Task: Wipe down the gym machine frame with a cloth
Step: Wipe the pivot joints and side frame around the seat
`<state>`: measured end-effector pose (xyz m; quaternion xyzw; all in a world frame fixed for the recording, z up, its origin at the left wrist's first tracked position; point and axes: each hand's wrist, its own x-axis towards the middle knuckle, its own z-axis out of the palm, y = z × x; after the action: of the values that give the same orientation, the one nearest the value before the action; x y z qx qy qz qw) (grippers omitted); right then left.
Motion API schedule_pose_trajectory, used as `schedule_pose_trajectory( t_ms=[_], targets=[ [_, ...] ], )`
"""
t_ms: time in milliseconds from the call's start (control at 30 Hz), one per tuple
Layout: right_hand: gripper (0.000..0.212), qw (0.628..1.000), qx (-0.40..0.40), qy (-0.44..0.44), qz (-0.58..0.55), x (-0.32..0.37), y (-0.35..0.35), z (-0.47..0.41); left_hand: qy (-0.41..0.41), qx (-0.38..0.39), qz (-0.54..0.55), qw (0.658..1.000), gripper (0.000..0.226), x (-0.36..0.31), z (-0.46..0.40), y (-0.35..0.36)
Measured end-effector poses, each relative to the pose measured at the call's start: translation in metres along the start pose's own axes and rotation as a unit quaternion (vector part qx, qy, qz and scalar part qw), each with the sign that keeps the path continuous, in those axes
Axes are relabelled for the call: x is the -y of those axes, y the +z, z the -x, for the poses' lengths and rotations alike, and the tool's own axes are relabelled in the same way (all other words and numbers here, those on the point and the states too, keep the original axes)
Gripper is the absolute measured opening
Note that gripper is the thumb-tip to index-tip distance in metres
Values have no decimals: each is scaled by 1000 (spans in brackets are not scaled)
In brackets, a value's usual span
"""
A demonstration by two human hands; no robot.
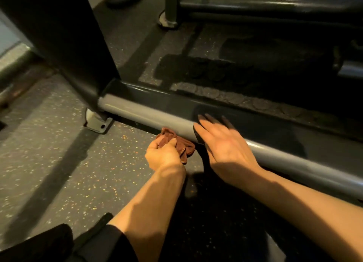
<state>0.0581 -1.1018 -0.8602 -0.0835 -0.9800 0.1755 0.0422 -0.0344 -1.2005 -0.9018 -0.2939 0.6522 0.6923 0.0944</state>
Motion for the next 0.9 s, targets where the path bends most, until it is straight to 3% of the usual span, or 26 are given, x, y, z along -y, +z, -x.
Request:
schedule_pose_trajectory(
  t_ms=[300,500,700,900],
  targets=[
    [68,996,43,-72,2,43,16,-64,72,-77,-2,994,32,-70,-67,-23],
    [66,998,49,-34,-11,55,15,-88,105,-84,-12,991,32,-107,-108,-34],
    [75,994,84,-59,31,49,19,-90,97,-66,15,993,35,-122,-132,-40],
    [75,994,80,-58,44,48,23,-90,139,-47,-124,981,18,-103,-104,-37]
  ],
)
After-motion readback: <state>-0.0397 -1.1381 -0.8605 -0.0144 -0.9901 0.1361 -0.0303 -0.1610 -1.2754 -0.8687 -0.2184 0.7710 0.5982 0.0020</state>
